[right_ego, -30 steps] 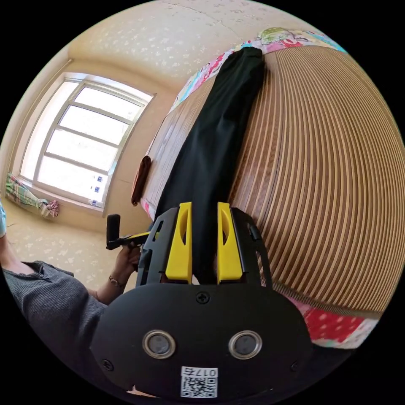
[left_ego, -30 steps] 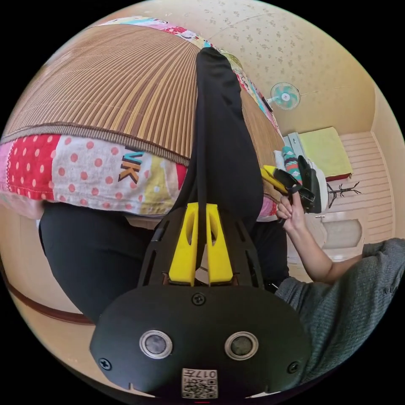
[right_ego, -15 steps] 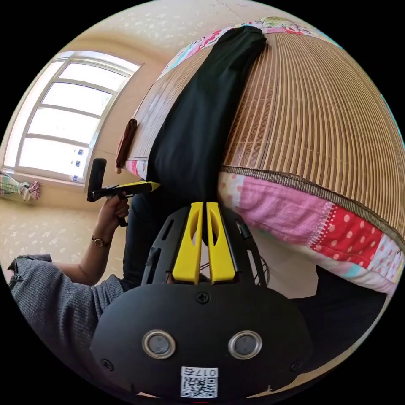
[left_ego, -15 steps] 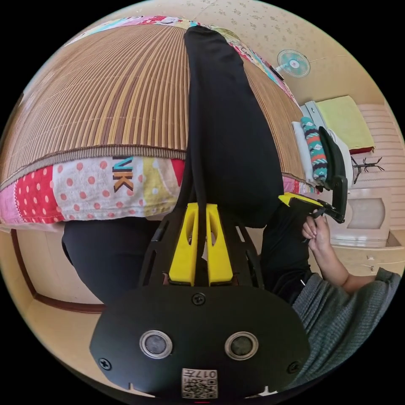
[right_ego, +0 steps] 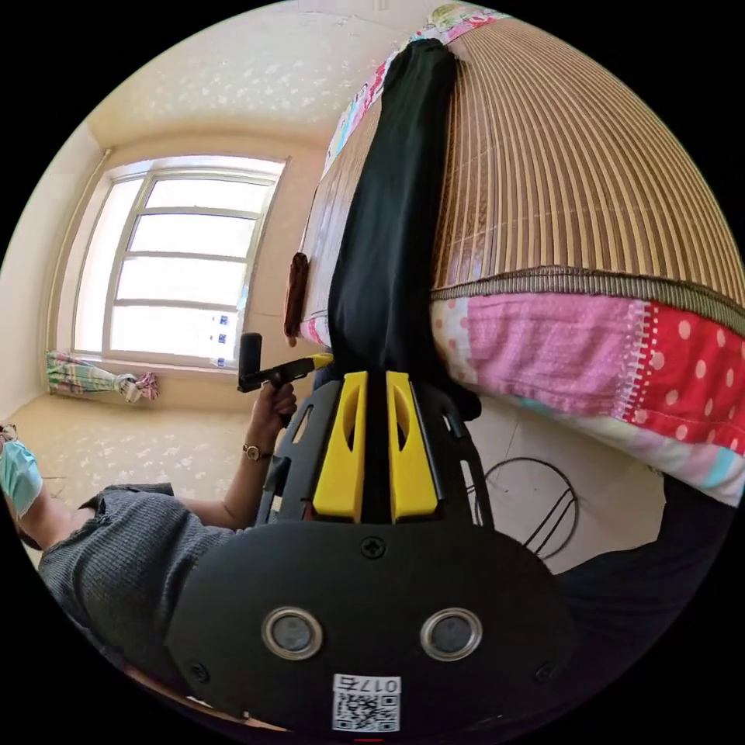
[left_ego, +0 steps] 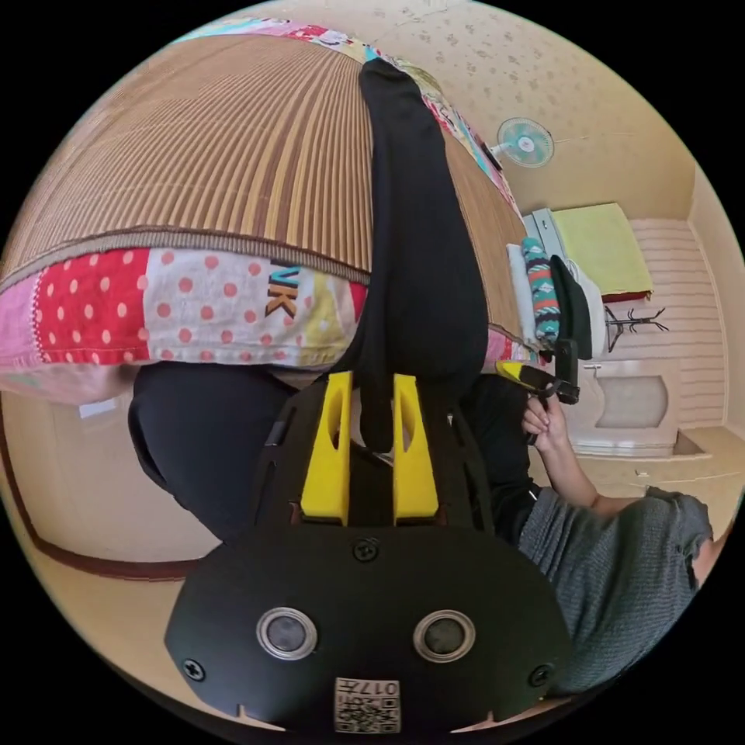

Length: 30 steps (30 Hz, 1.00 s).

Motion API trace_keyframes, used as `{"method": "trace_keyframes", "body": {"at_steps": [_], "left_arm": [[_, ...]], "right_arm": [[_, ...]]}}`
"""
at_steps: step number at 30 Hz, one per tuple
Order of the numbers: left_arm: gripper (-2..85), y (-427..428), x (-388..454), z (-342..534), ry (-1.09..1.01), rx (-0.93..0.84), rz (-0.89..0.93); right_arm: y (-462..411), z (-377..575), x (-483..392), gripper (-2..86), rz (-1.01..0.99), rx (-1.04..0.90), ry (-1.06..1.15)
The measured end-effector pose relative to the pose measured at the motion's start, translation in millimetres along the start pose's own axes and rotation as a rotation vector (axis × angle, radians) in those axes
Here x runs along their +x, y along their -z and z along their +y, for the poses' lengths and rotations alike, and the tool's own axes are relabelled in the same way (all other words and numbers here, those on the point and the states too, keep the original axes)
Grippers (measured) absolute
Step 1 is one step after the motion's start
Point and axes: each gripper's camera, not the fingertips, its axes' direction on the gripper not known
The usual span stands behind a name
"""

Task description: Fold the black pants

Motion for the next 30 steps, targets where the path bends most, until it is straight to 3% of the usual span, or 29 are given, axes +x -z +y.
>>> {"method": "trace_keyframes", "body": {"at_steps": [4, 10, 14, 18, 21, 26, 30], "left_arm": [[9.4, 2.7, 11.5, -14.5, -0.024, 0.116, -0.044], [4.8, -44.8, 34.3, -31.6, -0.071, 0.004, -0.077], [4.0, -60.0, 75.6, 4.7, -0.155, -0.045, 0.022], [4.6, -83.4, 101.7, 39.3, -0.191, -0.153, 0.038], [6.2, -71.3, 92.2, 48.0, -0.131, -0.067, 0.113], [9.1, -38.4, 50.3, -14.6, -0.057, 0.154, 0.459], [13.8, -40.7, 55.0, -73.9, -0.026, 0.158, 0.292]], "right_arm": [[6.8, -30.7, -16.5, 8.9, 0.100, 0.059, 0.037], [-29.5, -68.7, -30.9, 5.4, 0.221, -0.112, 0.095], [12.5, -47.6, -39.6, 3.9, 0.210, -0.110, 0.123], [55.0, -18.8, -18.1, 3.7, 0.203, -0.226, 0.151], [105.1, -14.6, 16.9, 4.6, 0.139, -0.103, 0.012], [137.0, -45.5, 33.1, 6.4, 0.025, 0.011, -0.016], [117.3, -101.0, 23.1, 11.2, 0.023, 0.004, -0.002]]}}
